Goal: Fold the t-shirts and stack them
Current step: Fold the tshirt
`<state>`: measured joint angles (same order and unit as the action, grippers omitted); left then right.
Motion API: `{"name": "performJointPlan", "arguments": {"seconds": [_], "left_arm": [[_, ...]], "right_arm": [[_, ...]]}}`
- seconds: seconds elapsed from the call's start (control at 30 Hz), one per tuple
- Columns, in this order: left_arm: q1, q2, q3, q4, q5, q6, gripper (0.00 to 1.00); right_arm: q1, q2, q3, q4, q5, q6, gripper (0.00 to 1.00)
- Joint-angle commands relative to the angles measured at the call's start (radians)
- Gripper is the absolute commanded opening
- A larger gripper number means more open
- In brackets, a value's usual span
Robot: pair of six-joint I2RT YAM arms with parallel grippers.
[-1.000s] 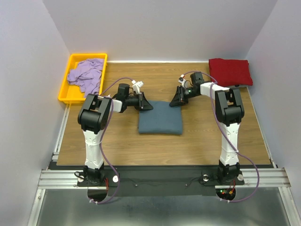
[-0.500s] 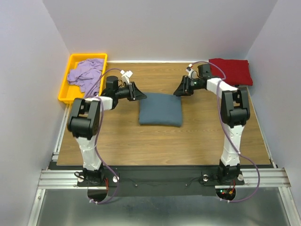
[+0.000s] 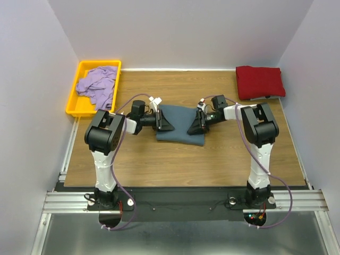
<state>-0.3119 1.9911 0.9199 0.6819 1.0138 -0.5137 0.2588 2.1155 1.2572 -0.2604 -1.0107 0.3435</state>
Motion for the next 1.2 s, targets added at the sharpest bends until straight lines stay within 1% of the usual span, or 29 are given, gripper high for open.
{"name": "performJointPlan", "arguments": {"seconds": [0.0,0.03,0.1,0.17,0.2,0.23,0.27,0.3,0.37,0.4,0.47,0.5,0.57,0.6,0.67,0.7,0.73,0.77,0.83,0.9,1.0,1.07,1.17], "left_arm": [[0.046,0.047,0.028,-0.104,-0.049,0.112,0.27],[0.057,0.057,0.039,-0.113,-0.05,0.124,0.27],[0.091,0.061,0.043,-0.16,-0.053,0.164,0.26],[0.105,0.028,0.054,-0.2,-0.047,0.208,0.26],[0.106,0.009,0.059,-0.255,-0.046,0.234,0.25],[0.108,-0.014,0.06,-0.274,-0.035,0.279,0.25],[0.106,-0.065,0.056,-0.288,0.001,0.284,0.25],[0.103,-0.095,0.05,-0.289,0.02,0.284,0.25],[0.08,-0.183,0.028,-0.297,0.04,0.276,0.25],[0.07,-0.214,0.019,-0.297,0.051,0.268,0.25],[0.036,-0.261,-0.002,-0.288,0.058,0.244,0.25],[-0.004,-0.296,-0.009,-0.272,0.06,0.215,0.24],[-0.058,-0.319,-0.029,-0.234,0.052,0.175,0.24],[-0.103,-0.318,-0.033,-0.196,0.04,0.135,0.22],[-0.136,-0.299,-0.049,-0.147,0.039,0.092,0.21],[-0.159,-0.263,-0.052,-0.098,0.039,0.052,0.2],[-0.162,-0.238,-0.052,-0.085,0.032,0.043,0.2],[-0.164,-0.182,-0.043,-0.073,0.026,0.028,0.2],[-0.164,-0.118,-0.023,-0.042,0.016,0.006,0.18],[-0.155,-0.02,-0.016,-0.044,-0.024,0.001,0.17],[-0.119,0.104,-0.001,-0.044,-0.035,-0.019,0.15],[-0.104,0.132,-0.004,-0.048,-0.049,-0.009,0.15],[-0.105,0.117,-0.006,-0.062,-0.054,-0.002,0.15]], "right_arm": [[-0.033,0.06,-0.005,0.018,0.032,-0.058,0.32],[-0.047,0.072,0.007,0.013,0.068,-0.069,0.31],[-0.076,0.067,0.018,0.0,0.087,-0.09,0.31],[-0.09,0.038,0.048,-0.026,0.077,-0.106,0.31],[-0.093,0.022,0.057,-0.054,0.067,-0.112,0.31],[-0.093,-0.001,0.064,-0.066,0.045,-0.119,0.3],[-0.092,-0.059,0.061,-0.075,0.026,-0.124,0.31],[-0.092,-0.084,0.056,-0.076,0.009,-0.12,0.31],[-0.086,-0.141,0.038,-0.074,-0.035,-0.12,0.32],[-0.075,-0.187,0.018,-0.074,-0.057,-0.12,0.34],[-0.056,-0.221,-0.008,-0.071,-0.077,-0.11,0.35],[-0.044,-0.247,-0.022,-0.069,-0.084,-0.109,0.35],[-0.021,-0.259,-0.062,-0.069,-0.097,-0.1,0.35],[-0.02,-0.256,-0.077,-0.071,-0.098,-0.097,0.34],[-0.023,-0.252,-0.097,-0.074,-0.075,-0.098,0.32],[-0.027,-0.253,-0.105,-0.076,-0.069,-0.103,0.31],[-0.035,-0.256,-0.108,-0.076,-0.057,-0.106,0.31],[-0.039,-0.265,-0.113,-0.076,-0.051,-0.104,0.3],[-0.052,-0.275,-0.113,-0.076,-0.036,-0.1,0.3],[-0.061,-0.273,-0.11,-0.077,-0.028,-0.1,0.3],[-0.075,-0.27,-0.102,-0.077,-0.031,-0.098,0.3],[-0.079,-0.273,-0.097,-0.079,-0.025,-0.098,0.3],[-0.081,-0.279,-0.087,-0.079,-0.016,-0.092,0.3]]}}
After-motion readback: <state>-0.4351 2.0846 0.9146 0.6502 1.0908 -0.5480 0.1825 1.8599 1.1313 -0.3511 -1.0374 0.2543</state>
